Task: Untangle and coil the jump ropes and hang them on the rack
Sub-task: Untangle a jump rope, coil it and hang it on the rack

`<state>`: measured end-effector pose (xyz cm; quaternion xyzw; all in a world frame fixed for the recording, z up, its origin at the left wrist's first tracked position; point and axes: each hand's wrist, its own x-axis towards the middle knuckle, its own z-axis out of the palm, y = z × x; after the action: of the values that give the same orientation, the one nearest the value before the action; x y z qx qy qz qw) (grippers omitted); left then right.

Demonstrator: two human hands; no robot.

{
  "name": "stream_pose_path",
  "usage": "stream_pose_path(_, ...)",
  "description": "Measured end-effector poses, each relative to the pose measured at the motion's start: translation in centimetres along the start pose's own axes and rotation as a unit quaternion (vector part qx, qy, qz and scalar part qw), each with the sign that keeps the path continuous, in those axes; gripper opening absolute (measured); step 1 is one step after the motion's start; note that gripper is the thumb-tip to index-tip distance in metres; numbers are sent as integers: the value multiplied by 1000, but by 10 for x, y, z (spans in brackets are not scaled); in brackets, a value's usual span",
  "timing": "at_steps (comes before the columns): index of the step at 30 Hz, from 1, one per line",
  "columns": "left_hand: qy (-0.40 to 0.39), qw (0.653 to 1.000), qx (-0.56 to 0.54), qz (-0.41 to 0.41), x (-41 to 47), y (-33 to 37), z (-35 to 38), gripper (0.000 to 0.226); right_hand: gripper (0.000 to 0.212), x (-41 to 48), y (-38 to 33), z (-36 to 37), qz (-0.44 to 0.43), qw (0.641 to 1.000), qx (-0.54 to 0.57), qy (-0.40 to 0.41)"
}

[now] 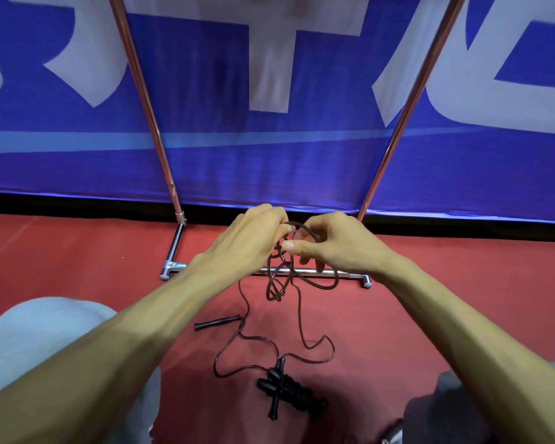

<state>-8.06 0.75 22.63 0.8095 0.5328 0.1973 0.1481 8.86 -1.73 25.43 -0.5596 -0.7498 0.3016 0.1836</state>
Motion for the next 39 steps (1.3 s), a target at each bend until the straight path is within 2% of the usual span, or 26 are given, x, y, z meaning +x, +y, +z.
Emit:
stream_pose_path(2,5,1000,-26,7,0,-1,0,18,25,1,1,0,-22,1000,-12,16)
stream_pose_path(4,10,999,-36,28,2,-1,0,16,26,0,3,-5,-34,998,28,49)
stream_pose_path(7,-23,998,-33,45,3,-3,1,17,31,1,4,-13,-64,974,199,90)
stream_pose_path(9,-66,997,-22,46,2,-7,8,17,33,2,0,-21,-73,929,334,142)
stream_pose_path(11,-106,993,-21,47,-2,-12,17,14,32,1,-1,-36,-66,861,469,186)
stream_pose_path(13,-102,993,-50,42,-3,-12,21,11,31,-2,3,-50,-42,813,543,208)
stream_pose_path(14,-87,993,-70,37,-2,-11,20,9,30,-3,5,-54,-24,806,552,211)
stream_pose_path(16,-60,990,-124,25,1,-8,17,8,28,-4,9,-51,6,817,539,205)
stream_pose_path(18,-64,982,-175,9,4,-5,15,23,24,-4,7,-45,9,836,516,186)
stream_pose_path(20,-109,972,-206,11,5,-1,15,41,24,-5,3,-40,-5,847,509,156)
stream_pose_path(24,-238,940,-241,41,-1,10,12,29,26,-4,1,-38,-23,858,495,137)
stream_pose_path(26,-251,945,-206,33,-2,10,9,29,26,-1,3,-41,-14,836,521,173)
stream_pose_path(28,-256,944,-209,12,-3,6,8,27,27,2,10,-48,20,797,560,223)
stream_pose_path(31,-293,910,-293,1,-7,4,3,24,28,2,22,-56,101,756,581,283)
stream_pose_path(33,-275,891,-361,-13,-8,8,-1,26,27,2,31,-56,167,764,549,295)
stream_pose_path(34,-240,895,-374,-19,-7,9,-4,28,25,4,35,-54,197,783,514,288)
stream_pose_path(35,-196,914,-355,-16,-5,9,-6,29,25,6,39,-51,216,819,452,278)
stream_pose_path(37,-125,965,-230,14,-1,7,-9,33,38,9,45,-41,208,918,219,257)
stream_pose_path(38,-106,979,-172,34,0,6,-9,33,44,9,43,-36,168,950,94,248)
stream_pose_path(39,-95,985,-138,48,0,6,-9,33,50,8,38,-31,101,966,11,236)
